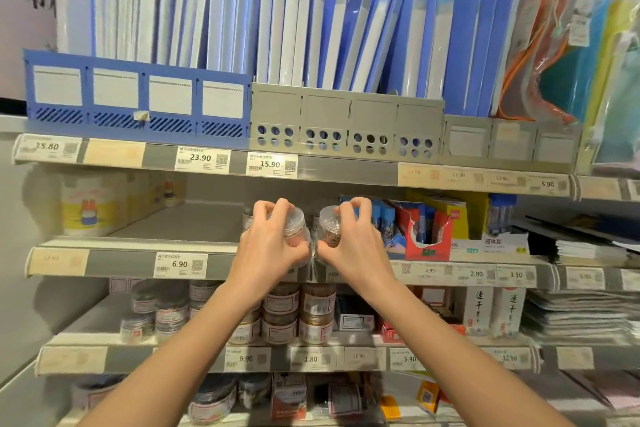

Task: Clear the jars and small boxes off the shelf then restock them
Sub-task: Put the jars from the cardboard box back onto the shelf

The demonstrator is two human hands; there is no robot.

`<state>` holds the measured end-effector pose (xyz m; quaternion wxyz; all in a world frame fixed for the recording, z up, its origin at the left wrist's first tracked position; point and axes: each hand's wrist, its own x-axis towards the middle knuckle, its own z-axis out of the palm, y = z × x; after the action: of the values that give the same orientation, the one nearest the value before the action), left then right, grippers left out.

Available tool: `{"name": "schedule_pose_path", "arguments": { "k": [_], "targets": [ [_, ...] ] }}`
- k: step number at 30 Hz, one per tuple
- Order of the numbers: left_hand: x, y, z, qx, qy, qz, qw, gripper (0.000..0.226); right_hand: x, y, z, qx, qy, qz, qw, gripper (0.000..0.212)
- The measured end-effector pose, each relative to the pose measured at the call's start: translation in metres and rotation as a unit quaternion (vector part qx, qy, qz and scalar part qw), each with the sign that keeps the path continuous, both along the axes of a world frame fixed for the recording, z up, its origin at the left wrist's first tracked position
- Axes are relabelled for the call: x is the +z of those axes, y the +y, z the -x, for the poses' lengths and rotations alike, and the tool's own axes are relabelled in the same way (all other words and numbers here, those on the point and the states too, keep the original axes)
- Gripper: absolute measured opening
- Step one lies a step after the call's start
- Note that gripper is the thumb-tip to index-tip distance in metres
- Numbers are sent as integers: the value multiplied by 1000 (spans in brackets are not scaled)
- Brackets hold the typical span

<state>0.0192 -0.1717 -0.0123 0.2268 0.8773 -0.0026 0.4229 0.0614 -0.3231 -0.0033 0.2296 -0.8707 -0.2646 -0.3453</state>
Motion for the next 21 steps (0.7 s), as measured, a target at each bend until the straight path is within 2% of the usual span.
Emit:
{"name": "schedule_pose_path", "arguments": {
  "k": [10, 21],
  "targets": [
    [4, 6, -8, -31, 30, -10, 999, 54, -6, 3, -15, 20, -7, -16, 1000, 50],
    [16, -2, -27, 17, 60, -2, 998, 55, 2, 9, -26, 8, 8, -27, 1000, 54]
  ]
}}
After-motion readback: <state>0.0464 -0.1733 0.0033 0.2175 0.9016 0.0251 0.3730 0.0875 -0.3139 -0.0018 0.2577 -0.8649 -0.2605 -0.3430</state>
